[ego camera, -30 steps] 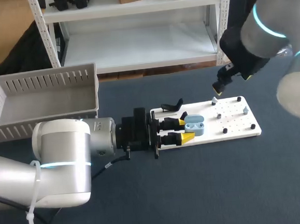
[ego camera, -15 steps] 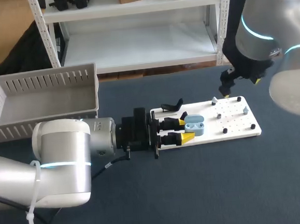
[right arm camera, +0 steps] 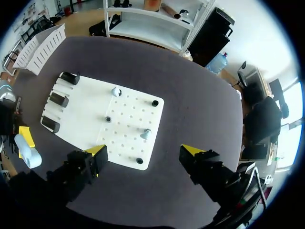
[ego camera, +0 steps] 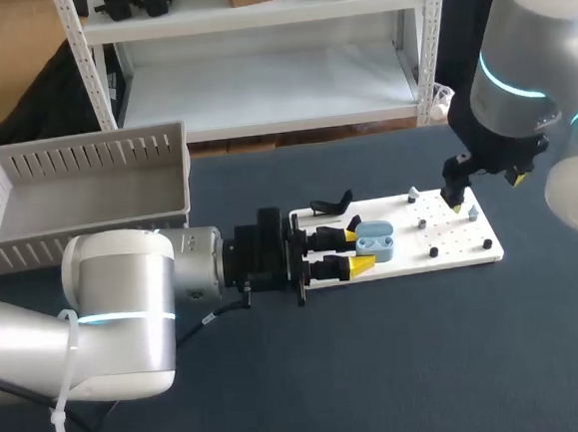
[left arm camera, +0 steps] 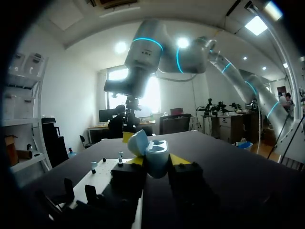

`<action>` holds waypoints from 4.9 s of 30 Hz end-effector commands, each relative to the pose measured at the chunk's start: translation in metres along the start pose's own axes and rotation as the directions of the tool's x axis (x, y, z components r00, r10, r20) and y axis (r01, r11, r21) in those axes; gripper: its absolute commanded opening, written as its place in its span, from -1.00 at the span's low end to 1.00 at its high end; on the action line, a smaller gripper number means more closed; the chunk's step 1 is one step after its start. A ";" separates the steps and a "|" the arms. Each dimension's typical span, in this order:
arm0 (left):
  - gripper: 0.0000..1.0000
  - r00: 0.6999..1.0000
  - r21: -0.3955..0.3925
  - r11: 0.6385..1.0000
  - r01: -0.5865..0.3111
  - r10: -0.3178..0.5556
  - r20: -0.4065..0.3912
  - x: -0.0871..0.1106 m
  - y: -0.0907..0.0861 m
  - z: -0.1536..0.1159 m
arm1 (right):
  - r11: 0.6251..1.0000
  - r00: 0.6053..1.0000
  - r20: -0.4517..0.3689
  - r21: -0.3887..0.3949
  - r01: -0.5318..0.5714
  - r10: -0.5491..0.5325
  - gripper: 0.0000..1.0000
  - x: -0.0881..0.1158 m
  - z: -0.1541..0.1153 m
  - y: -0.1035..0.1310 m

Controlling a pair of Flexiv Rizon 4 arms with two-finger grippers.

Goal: Pick up each earbud case from the left stands, insert the matching earbuds, close the lid, and place the case in the box.

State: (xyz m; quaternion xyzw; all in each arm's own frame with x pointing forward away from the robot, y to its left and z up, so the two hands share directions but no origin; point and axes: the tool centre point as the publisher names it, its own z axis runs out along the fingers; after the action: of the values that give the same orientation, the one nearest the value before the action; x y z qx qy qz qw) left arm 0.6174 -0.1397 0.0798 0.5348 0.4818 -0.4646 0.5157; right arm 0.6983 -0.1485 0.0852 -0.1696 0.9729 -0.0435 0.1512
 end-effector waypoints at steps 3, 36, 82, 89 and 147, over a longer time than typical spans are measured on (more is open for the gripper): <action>-1.00 1.000 -0.004 1.000 -0.001 0.001 0.000 0.001 0.000 0.001 | 1.000 1.000 -0.005 0.013 0.002 -0.002 1.00 0.005 0.011 0.002; -1.00 1.000 -0.004 1.000 -0.001 0.001 0.000 0.001 0.000 0.001 | 0.995 0.998 -0.063 0.100 0.002 0.004 -0.04 -0.004 0.045 0.003; -1.00 1.000 -0.004 1.000 -0.001 0.001 0.000 0.001 0.000 0.001 | 0.961 0.996 -0.077 0.268 0.074 -0.055 -0.15 -0.004 0.062 0.001; -1.00 1.000 -0.004 1.000 -0.001 0.001 0.000 0.001 0.000 0.001 | 0.958 0.996 -0.072 0.278 0.070 -0.052 -0.18 -0.005 0.063 -0.001; -1.00 1.000 -0.004 1.000 -0.001 0.001 0.000 0.001 0.000 0.001 | 0.934 0.998 -0.031 0.352 0.062 -0.054 -1.00 -0.005 0.044 0.009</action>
State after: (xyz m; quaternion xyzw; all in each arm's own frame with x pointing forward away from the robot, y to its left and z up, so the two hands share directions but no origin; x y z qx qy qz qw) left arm 0.6174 -0.1397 0.0798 0.5348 0.4818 -0.4646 0.5157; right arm 0.7228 -0.1402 0.0367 -0.1685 0.9468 -0.2220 0.1607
